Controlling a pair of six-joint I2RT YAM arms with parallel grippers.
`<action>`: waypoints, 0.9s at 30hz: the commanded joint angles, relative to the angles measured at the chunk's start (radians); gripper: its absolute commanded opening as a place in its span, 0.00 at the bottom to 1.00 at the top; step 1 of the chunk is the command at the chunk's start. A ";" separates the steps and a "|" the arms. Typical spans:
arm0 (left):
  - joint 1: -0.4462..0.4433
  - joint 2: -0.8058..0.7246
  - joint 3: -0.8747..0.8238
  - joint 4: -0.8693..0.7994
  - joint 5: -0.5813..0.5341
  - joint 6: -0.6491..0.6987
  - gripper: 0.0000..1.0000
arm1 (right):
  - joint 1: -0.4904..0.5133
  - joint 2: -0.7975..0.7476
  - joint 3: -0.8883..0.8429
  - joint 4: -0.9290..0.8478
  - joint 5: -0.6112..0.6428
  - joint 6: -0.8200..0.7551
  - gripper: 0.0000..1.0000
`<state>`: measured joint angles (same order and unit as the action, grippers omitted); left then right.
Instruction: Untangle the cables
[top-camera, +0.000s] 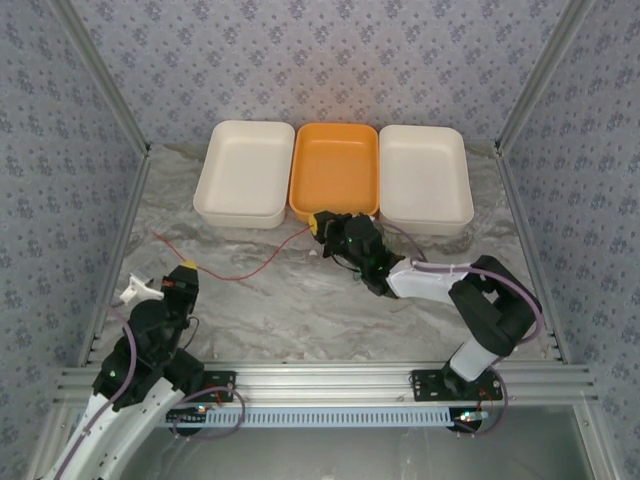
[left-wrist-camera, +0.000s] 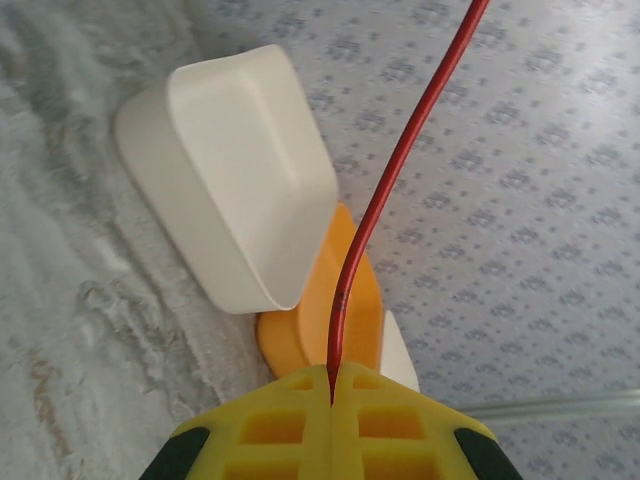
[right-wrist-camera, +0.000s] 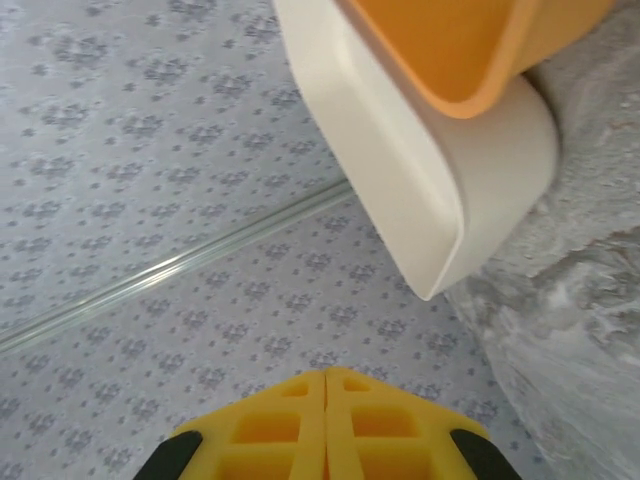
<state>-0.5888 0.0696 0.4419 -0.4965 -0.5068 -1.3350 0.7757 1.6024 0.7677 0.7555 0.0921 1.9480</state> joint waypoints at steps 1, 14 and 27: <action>0.003 -0.016 0.012 -0.024 -0.092 -0.121 0.00 | -0.001 -0.048 -0.042 -0.039 0.092 -0.038 0.00; 0.004 0.228 -0.020 0.144 0.093 -0.232 0.38 | -0.021 -0.239 -0.024 -0.209 0.194 -0.365 0.00; -0.013 0.774 0.500 0.160 0.537 0.604 0.62 | -0.127 -0.346 0.263 -0.813 0.122 -0.844 0.00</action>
<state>-0.5900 0.7288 0.8742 -0.4381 -0.1989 -1.0431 0.6697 1.2568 0.9962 0.0956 0.2386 1.2327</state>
